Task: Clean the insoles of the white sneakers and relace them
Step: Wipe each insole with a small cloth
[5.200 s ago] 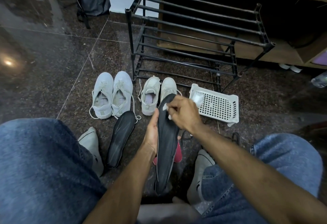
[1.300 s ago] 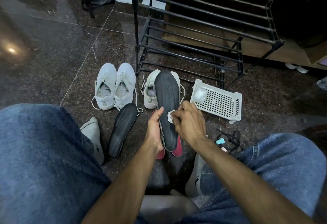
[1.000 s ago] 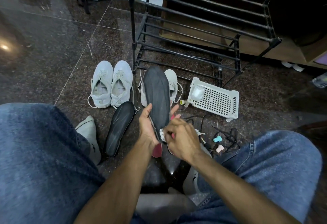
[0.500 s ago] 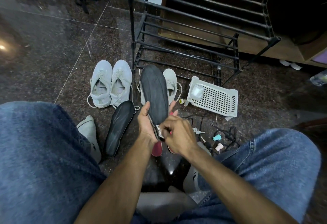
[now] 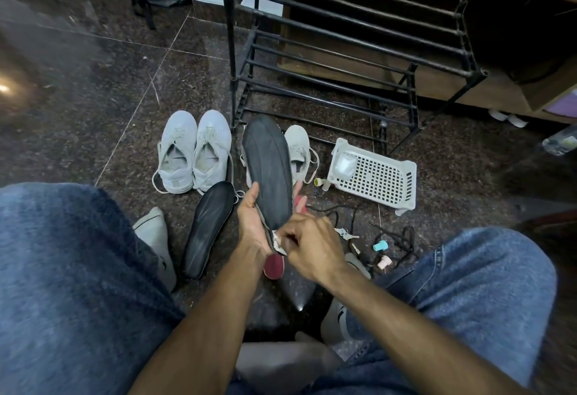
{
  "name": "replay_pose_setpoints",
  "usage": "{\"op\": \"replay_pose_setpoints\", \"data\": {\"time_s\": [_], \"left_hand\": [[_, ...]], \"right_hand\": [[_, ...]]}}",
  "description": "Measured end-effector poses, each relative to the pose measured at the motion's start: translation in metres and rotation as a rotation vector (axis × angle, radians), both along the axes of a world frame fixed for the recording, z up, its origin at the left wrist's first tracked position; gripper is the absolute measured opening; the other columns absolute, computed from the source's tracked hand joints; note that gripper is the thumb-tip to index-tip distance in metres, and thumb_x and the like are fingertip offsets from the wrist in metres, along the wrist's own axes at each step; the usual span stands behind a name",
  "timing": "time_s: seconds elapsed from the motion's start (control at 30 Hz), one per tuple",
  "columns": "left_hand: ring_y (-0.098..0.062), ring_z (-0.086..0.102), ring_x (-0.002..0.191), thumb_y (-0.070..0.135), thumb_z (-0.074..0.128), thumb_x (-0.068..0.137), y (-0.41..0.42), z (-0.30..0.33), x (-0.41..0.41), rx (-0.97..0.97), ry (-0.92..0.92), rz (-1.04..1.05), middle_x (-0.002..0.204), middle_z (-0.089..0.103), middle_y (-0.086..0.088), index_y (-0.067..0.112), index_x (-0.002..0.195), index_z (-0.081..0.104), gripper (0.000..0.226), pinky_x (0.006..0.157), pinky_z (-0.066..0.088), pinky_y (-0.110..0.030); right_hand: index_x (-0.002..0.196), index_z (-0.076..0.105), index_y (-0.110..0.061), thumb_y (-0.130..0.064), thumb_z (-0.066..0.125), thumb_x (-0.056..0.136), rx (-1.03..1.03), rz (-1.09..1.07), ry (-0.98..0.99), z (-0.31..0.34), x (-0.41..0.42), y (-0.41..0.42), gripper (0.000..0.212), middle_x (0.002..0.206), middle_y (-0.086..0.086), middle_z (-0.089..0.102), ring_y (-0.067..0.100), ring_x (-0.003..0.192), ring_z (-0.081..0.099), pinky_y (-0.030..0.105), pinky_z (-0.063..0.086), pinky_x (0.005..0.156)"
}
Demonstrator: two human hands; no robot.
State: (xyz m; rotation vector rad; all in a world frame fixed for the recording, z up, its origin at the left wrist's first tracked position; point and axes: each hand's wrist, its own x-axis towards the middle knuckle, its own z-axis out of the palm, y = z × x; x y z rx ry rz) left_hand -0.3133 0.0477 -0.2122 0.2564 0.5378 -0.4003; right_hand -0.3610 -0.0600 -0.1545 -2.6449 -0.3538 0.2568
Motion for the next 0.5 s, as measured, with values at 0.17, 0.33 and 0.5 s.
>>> {"op": "replay_pose_setpoints", "data": {"time_s": [0.17, 0.33, 0.5], "left_hand": [[-0.032, 0.063, 0.111, 0.049, 0.042, 0.093, -0.010, 0.005, -0.006, 0.060, -0.004, -0.098, 0.121, 0.065, -0.022, 0.002, 0.123, 0.061, 0.059, 0.101, 0.045, -0.044], [-0.029, 0.065, 0.101, 0.042, 0.050, 0.091, -0.012, 0.001, -0.013, 0.089, -0.001, -0.075, 0.112, 0.068, -0.014, 0.008, 0.117, 0.068, 0.047, 0.097, 0.046, -0.041], [-0.029, 0.068, 0.097, 0.047, 0.042, 0.094, -0.001, -0.002, -0.006, 0.101, 0.024, -0.053, 0.112, 0.070, -0.018, 0.002, 0.112, 0.071, 0.056, 0.097, 0.047, -0.043]], "right_hand": [[0.106, 0.071, -0.022, -0.018, 0.055, 0.089, -0.198, 0.034, -0.114, -0.001, 0.021, -0.008, 0.024, 0.106, -0.006, 0.063, 0.015, 0.104, 0.051, 0.034, 0.031, 0.089], [0.103, 0.069, -0.023, -0.021, 0.054, 0.090, -0.298, -0.035, -0.144, -0.001, 0.062, -0.002, 0.020, 0.106, -0.005, 0.060, 0.018, 0.104, 0.051, 0.035, 0.034, 0.089], [0.104, 0.070, -0.022, -0.021, 0.055, 0.090, -0.229, 0.013, -0.019, -0.001, 0.034, 0.005, 0.021, 0.107, -0.003, 0.063, 0.017, 0.104, 0.053, 0.039, 0.039, 0.098]]}}
